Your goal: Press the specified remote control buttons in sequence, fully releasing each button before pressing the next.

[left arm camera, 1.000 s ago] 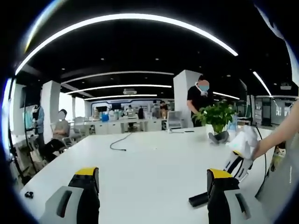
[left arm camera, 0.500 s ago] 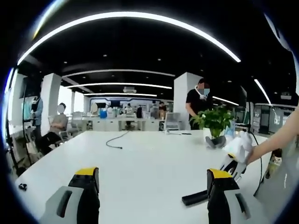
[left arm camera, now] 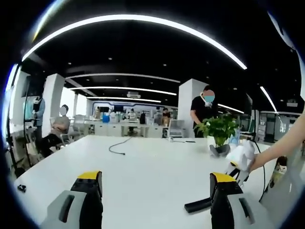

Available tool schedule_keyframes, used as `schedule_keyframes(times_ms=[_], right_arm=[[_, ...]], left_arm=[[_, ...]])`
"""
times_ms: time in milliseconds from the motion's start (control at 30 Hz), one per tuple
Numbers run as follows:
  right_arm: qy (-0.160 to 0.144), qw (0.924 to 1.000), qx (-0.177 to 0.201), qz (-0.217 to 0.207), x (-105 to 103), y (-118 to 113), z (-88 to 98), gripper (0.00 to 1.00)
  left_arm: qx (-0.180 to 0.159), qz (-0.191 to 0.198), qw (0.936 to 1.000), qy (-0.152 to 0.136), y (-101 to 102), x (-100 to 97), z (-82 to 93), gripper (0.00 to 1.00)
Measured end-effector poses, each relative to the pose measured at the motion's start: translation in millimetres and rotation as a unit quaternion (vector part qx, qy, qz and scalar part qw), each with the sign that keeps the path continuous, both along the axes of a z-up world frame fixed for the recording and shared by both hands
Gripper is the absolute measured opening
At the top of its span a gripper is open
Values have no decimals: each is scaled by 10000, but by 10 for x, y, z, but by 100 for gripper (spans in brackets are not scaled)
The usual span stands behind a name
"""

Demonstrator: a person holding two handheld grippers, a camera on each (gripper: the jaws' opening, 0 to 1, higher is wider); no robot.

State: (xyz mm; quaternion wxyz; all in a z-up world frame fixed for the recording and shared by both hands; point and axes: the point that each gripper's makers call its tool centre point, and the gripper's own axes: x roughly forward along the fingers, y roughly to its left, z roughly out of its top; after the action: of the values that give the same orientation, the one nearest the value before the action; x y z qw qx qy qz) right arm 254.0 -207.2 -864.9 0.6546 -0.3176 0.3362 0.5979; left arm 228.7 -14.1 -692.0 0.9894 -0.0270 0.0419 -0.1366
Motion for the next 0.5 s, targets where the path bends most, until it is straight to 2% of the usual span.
schedule_keyframes(times_ms=[167,500], right_arm=[[63,9999,-125,4,30,-5,-3,21],[42,9995,-307,39,150,-33,-17,21]], left_arm=[[289,-25,9996,-13,-24,1,-10,96],[279,-113,9995,78,-52,9,-43,96]])
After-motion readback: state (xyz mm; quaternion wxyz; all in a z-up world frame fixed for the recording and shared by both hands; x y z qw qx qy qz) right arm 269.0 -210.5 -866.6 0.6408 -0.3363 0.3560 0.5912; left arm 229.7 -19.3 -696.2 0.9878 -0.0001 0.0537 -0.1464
